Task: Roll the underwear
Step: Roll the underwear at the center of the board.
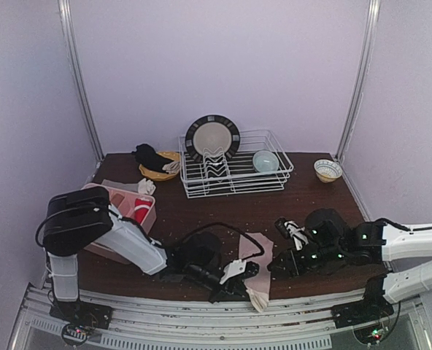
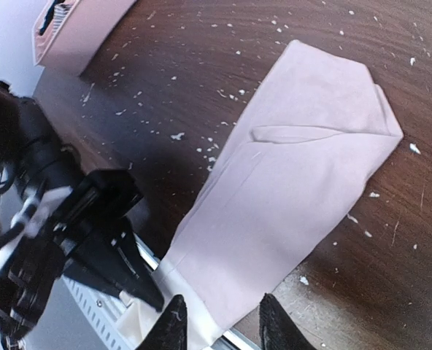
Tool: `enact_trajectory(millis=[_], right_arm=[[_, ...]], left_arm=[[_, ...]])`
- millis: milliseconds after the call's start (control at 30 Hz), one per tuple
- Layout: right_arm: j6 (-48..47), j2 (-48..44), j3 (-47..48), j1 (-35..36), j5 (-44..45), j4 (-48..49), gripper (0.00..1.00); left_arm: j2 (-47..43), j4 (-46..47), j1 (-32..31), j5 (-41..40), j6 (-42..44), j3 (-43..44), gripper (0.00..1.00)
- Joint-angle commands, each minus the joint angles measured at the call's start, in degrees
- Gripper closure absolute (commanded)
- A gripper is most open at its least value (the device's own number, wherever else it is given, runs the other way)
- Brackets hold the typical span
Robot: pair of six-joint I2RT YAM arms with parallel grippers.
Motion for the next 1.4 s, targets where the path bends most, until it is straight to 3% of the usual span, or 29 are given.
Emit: enact_trajectory(millis=[0,233,467,600,1133,1367], right_arm=[[1.3,5.1,1.4,1.7,6.0,2.3,0.69],[0.2,16.5,2.2,4.5,4.3,8.4,0.82],[1.2,21.5,0.9,5.4,4.2,12.0,0.87],[2.0,21.8,-0.8,5.5,4.1,13.2,0.88],[3.6,21.8,-3.3,5.5,7.1,12.5,0.93],[4.2,22.7,-3.7,5.5,7.1,13.8,0.94]], left_arm=[[-2.0,-0.2,-1.9,0.0,-6.2,-0.8,1.0],[-1.9,-1.7,-2.6,-0.1,-10.4,-0.4,1.0],[-1.5,-7.3,-2.5,-2.3,-11.6,2.5,1.0],[-1.0,-12.1,-2.2,-5.5,-13.3,5.3,1.0],[-5.1,-9.4,0.8,-7.7,-20.3,3.0,1.0],[-5.5,-14.6,1.2,-10.4,-20.5,5.7,1.0]])
